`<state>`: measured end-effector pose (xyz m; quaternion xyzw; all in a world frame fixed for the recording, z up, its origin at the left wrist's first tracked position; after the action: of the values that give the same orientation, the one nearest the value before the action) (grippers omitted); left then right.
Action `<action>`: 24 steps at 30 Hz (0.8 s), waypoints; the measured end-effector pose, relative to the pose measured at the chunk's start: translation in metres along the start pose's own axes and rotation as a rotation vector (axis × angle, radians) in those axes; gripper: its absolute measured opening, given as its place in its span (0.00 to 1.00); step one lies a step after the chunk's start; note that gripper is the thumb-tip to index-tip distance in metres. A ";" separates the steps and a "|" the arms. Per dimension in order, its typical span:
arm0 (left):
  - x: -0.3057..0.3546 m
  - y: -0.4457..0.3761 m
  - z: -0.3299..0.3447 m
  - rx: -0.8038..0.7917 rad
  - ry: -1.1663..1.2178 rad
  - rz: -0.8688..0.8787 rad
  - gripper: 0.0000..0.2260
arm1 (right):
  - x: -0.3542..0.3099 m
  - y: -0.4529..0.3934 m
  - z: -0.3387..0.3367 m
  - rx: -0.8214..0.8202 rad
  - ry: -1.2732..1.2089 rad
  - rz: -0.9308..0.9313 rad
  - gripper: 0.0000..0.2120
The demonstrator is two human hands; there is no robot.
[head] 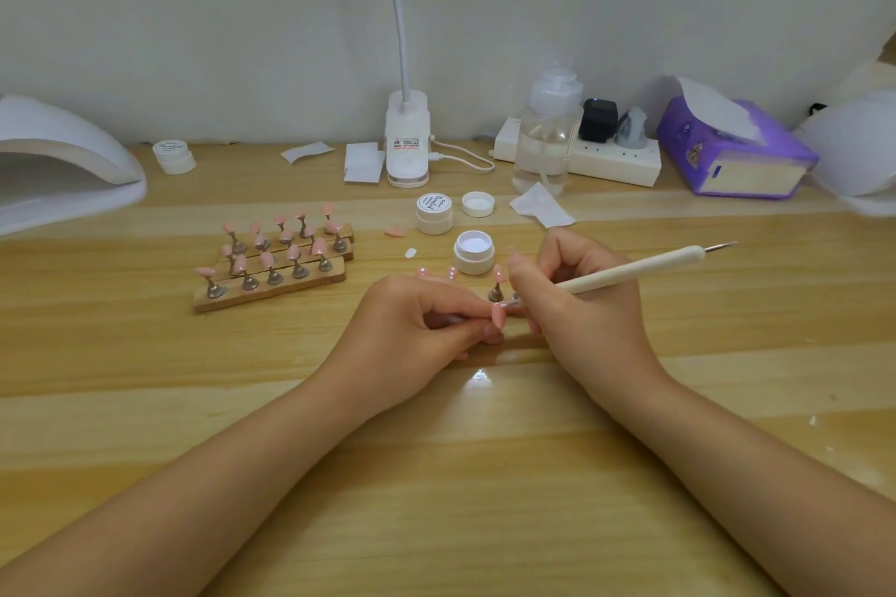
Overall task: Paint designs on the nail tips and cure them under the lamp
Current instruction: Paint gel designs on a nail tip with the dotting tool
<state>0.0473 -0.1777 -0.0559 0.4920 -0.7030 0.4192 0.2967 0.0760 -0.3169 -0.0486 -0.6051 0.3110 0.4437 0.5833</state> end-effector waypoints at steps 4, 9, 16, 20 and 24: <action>-0.001 -0.001 0.001 0.006 0.000 0.000 0.08 | 0.002 0.000 0.000 -0.006 -0.020 0.002 0.19; -0.001 -0.001 0.001 0.003 -0.004 0.007 0.09 | 0.001 0.000 0.001 -0.009 -0.015 0.004 0.18; -0.001 0.000 0.001 0.002 -0.001 0.004 0.08 | 0.000 0.000 0.001 -0.009 -0.016 0.011 0.18; -0.001 -0.001 0.001 0.001 0.002 0.003 0.09 | 0.000 -0.001 0.001 -0.016 -0.012 0.003 0.19; -0.001 -0.001 0.001 0.000 -0.002 0.009 0.09 | 0.001 -0.001 0.001 -0.018 -0.005 0.000 0.19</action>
<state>0.0485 -0.1777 -0.0571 0.4893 -0.7054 0.4200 0.2941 0.0773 -0.3153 -0.0490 -0.6093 0.3054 0.4479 0.5787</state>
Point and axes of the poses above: each hand's wrist, its own y-axis away from the middle knuckle, its own z-axis out of the palm, x = y × z, the point moved 1 cm from there along -y, towards the middle knuckle, and after that the axes turned 8 degrees about -y, right-handed, at the moved point
